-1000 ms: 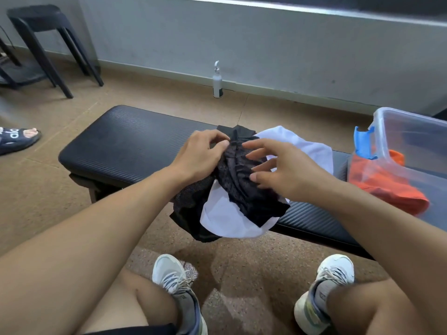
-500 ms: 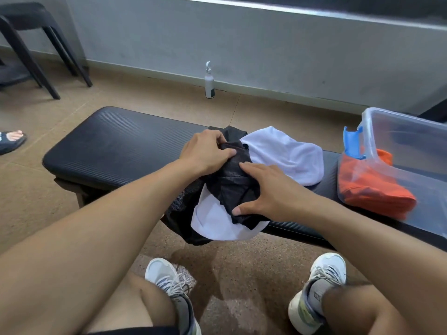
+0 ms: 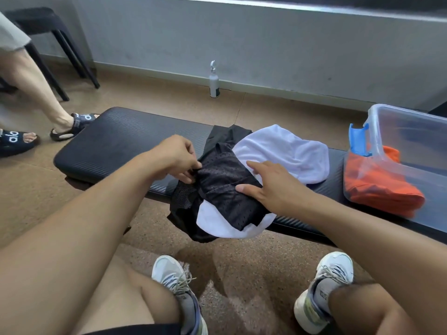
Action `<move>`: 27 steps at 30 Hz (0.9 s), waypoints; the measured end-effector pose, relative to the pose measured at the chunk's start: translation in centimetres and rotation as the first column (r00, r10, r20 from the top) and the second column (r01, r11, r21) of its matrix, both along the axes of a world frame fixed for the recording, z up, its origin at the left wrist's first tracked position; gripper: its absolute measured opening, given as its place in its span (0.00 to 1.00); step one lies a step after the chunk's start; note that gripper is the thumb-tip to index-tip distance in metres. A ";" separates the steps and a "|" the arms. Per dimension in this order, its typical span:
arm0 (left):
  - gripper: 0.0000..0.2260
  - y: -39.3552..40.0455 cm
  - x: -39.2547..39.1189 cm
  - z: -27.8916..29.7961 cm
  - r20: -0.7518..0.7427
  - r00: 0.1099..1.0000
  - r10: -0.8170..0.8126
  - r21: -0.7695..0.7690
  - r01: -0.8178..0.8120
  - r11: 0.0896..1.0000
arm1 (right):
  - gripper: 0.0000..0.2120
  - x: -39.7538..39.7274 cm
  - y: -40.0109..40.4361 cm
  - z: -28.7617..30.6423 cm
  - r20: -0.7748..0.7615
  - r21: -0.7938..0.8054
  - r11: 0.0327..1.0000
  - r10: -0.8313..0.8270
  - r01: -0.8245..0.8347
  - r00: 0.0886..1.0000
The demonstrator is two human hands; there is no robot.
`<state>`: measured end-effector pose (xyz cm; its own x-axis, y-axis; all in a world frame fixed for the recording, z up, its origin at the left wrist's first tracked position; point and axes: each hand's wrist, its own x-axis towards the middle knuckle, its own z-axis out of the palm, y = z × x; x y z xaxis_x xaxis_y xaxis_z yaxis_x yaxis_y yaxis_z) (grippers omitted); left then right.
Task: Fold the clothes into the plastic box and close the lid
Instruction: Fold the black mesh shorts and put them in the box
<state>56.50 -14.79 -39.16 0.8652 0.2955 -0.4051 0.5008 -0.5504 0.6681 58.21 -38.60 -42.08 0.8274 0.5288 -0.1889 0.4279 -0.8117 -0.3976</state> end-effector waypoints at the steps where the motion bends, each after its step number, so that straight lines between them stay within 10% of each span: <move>1: 0.07 0.0 -0.1 0.0 -0.024 1.000 -0.006 -0.004 0.006 1.000 | 0.35 0.1 0.2 -0.1 -0.005 -0.019 1.000 -0.016 0.016 1.000; 11: 0.12 -0.8 0.0 0.3 -0.051 0.988 -0.147 0.535 0.151 0.831 | 0.31 -0.5 1.4 1.2 -0.063 -0.122 0.992 -0.044 0.036 0.997; 16: 0.25 -2.7 -0.8 2.4 0.465 0.750 -0.471 0.344 0.337 0.876 | 0.17 -1.2 1.4 2.0 -0.096 0.032 0.999 -0.022 0.025 0.995; 21: 0.22 -3.2 -1.5 1.9 0.226 0.703 -0.675 0.350 0.587 0.730 | 0.14 -0.5 -0.1 4.1 -0.025 0.223 0.971 -0.083 0.087 0.996; 27: 0.09 -3.4 -0.8 0.7 0.260 0.806 -0.531 0.010 0.548 0.837 | 0.18 1.4 -2.6 5.5 -0.264 0.667 0.683 -0.157 0.298 0.952</move>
